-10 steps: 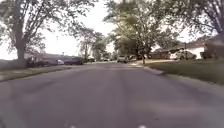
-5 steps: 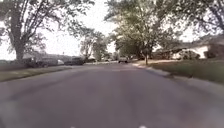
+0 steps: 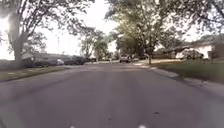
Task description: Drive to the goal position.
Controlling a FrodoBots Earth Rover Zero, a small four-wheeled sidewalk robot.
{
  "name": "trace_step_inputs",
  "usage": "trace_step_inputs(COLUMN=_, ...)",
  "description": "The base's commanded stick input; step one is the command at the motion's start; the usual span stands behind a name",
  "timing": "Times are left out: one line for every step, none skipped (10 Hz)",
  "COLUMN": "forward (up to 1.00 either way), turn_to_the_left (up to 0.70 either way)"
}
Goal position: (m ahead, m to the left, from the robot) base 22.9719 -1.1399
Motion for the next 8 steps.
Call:
trace_step_inputs(forward=1.0, turn_to_the_left=0.0)
trace_step_inputs(forward=1.0, turn_to_the_left=0.0)
trace_step_inputs(forward=1.0, turn_to_the_left=0.0)
trace_step_inputs(forward=1.0, turn_to_the_left=0.0)
trace_step_inputs(forward=1.0, turn_to_the_left=0.0)
trace_step_inputs(forward=1.0, turn_to_the_left=0.0)
trace_step_inputs(forward=1.0, turn_to_the_left=0.0)
trace_step_inputs(forward=1.0, turn_to_the_left=0.0)
